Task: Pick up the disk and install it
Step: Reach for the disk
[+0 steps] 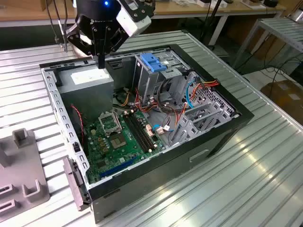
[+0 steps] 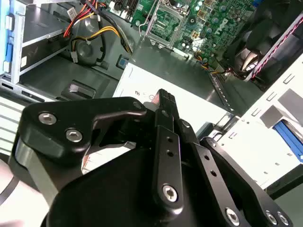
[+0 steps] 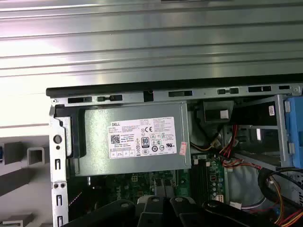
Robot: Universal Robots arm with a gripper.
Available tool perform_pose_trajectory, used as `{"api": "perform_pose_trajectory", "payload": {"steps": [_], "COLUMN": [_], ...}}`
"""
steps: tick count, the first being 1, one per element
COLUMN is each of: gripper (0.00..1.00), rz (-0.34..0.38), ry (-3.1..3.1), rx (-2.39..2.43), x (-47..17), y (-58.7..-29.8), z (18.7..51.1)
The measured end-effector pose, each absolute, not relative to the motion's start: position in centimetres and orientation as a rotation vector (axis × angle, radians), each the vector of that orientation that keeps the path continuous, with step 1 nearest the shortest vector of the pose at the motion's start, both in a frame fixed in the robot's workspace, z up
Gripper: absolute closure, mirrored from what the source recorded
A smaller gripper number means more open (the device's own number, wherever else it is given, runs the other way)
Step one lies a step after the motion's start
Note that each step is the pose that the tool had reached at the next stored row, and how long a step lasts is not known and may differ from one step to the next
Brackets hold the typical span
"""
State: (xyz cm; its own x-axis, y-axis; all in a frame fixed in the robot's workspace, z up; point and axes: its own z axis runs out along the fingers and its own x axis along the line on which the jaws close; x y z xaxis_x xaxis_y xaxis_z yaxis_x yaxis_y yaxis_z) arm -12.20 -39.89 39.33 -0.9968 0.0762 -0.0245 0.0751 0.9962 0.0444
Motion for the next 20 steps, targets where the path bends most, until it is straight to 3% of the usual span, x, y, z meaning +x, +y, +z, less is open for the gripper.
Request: {"api": "perform_pose_trajectory", "payload": {"steps": [20], "gripper": [0.90], "rz": [0.068], "ry": [3.112], "rx": [0.118], "x": [-14.0], "y": [-39.9], "z": [39.3]}}
